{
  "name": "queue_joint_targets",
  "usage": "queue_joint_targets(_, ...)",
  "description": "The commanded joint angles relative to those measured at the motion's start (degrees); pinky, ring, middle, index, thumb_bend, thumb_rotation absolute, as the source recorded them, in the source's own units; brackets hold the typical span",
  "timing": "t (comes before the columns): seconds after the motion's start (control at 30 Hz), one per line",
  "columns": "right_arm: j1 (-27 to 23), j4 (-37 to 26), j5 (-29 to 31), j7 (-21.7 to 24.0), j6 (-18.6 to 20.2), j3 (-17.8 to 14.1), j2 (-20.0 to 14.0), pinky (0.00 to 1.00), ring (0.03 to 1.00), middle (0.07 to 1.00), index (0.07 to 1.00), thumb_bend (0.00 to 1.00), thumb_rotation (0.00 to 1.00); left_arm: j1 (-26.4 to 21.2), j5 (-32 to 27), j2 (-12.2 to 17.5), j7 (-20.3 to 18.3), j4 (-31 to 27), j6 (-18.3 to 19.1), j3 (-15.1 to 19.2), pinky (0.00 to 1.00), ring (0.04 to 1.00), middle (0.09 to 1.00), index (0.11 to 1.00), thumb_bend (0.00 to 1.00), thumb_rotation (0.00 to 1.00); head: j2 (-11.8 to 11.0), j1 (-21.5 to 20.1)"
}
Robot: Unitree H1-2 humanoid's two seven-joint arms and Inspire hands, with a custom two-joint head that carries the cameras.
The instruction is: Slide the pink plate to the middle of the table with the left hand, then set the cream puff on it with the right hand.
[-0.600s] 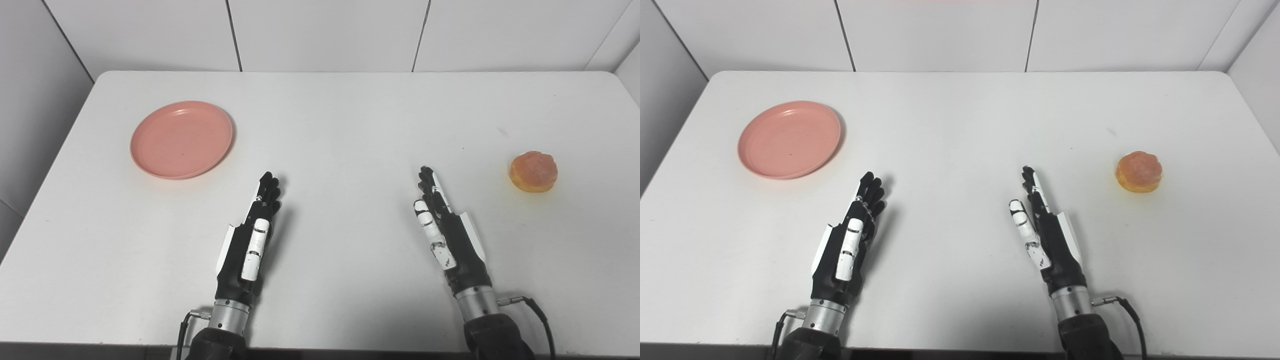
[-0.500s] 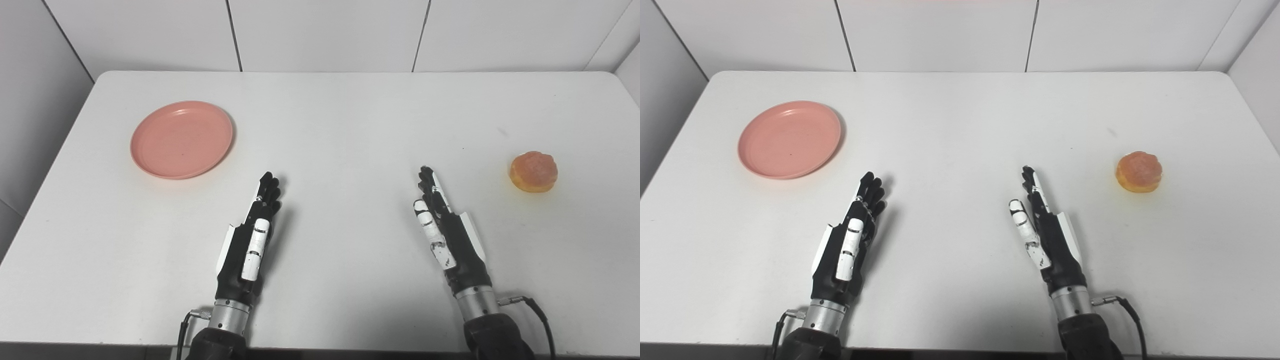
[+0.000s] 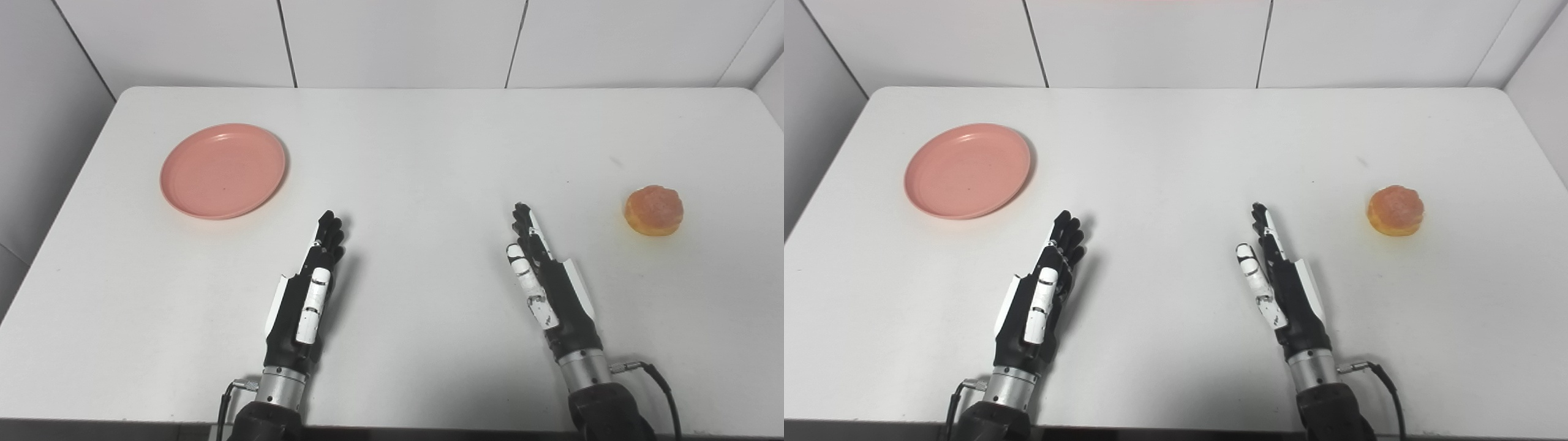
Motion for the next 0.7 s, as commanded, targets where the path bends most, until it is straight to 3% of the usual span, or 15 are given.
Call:
queue_joint_targets(0.0,-0.3,-0.2,-0.1,0.5,-0.2,0.0,0.1,1.0,1.0,1.0,1.0,0.17,1.0,1.1,-0.3,0.5,-0.3,0.9,0.6,-0.1,1.0,1.0,1.0,1.0,0.46,1.0,-0.1,0.4)
queue_joint_targets(0.17,0.0,0.5,0.8,0.8,-1.5,-0.3,-0.4,1.0,1.0,1.0,1.0,0.17,1.0,1.0,-0.1,0.0,-0.2,2.2,-0.5,-0.4,1.0,1.0,1.0,1.0,0.45,1.0,-1.9,4.2)
queue_joint_targets(0.37,0.5,2.8,3.6,1.6,-6.0,-1.2,-2.0,1.0,1.0,1.0,1.0,0.16,1.0,1.3,2.7,-1.6,1.3,4.8,-2.5,-1.7,0.97,0.98,0.998,0.999,0.47,1.0,-7.4,12.8)
queue_joint_targets(0.67,0.6,6.0,6.8,3.9,-10.6,-2.7,-4.0,1.0,1.0,1.0,1.0,0.08,1.0,1.1,6.5,-3.5,4.1,7.6,-3.1,-4.3,0.95,0.977,0.994,0.979,0.45,1.0,-11.9,19.6)
